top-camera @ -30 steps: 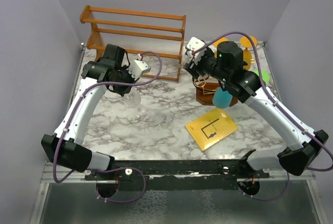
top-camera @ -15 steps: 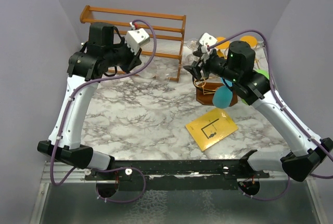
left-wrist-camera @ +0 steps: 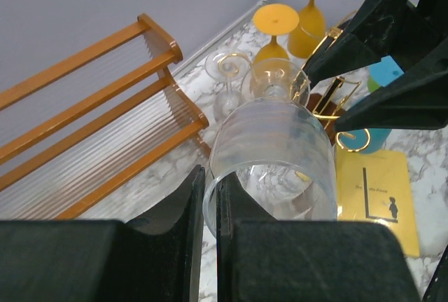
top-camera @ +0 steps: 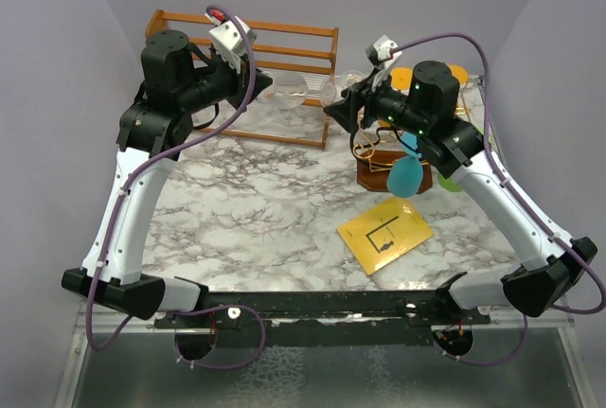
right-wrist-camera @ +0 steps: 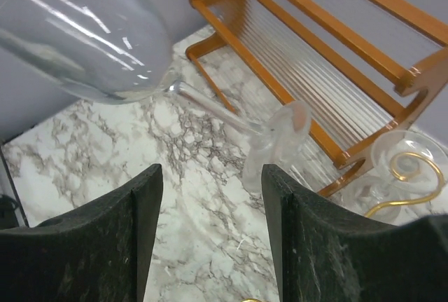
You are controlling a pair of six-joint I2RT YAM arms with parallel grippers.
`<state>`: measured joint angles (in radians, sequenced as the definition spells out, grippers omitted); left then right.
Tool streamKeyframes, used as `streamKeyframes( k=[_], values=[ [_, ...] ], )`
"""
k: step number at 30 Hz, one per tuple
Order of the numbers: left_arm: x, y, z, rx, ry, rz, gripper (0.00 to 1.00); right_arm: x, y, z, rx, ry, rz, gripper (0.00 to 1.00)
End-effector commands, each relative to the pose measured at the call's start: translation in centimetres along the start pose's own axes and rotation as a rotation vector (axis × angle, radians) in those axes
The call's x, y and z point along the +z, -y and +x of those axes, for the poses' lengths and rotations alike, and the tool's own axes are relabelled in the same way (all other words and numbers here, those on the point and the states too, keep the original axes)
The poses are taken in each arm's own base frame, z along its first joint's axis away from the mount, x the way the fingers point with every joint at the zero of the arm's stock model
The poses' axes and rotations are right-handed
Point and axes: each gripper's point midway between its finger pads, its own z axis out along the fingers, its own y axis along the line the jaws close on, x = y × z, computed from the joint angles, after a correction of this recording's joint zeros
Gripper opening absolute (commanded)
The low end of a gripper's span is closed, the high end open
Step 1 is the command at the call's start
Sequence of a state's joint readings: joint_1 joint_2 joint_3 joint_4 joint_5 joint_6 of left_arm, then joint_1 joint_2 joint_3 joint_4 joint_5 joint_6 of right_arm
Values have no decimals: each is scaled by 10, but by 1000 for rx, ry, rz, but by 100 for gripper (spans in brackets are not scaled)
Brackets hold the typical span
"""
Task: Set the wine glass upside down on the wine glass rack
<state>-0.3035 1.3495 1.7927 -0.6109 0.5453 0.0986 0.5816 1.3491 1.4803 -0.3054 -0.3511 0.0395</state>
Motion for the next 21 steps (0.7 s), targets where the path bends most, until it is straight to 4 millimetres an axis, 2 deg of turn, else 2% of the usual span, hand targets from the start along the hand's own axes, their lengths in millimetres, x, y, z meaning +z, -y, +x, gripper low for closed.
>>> streamKeyframes(
  k=[1, 5, 11, 21],
  values=[
    [-7, 16, -43, -17, 156, 48, 0, -9, 31, -31, 140, 91, 131, 57],
    [-5, 19, -43, -40, 163, 72, 0, -15, 42, -30, 172, 101, 157, 55],
    [-5, 24, -43, -63, 172, 97, 0, -15, 35, -25, 214, 108, 77, 50],
    [-4, 28, -37, -78, 174, 116, 0, -11, 41, -15, 280, 95, 61, 27]
  ],
)
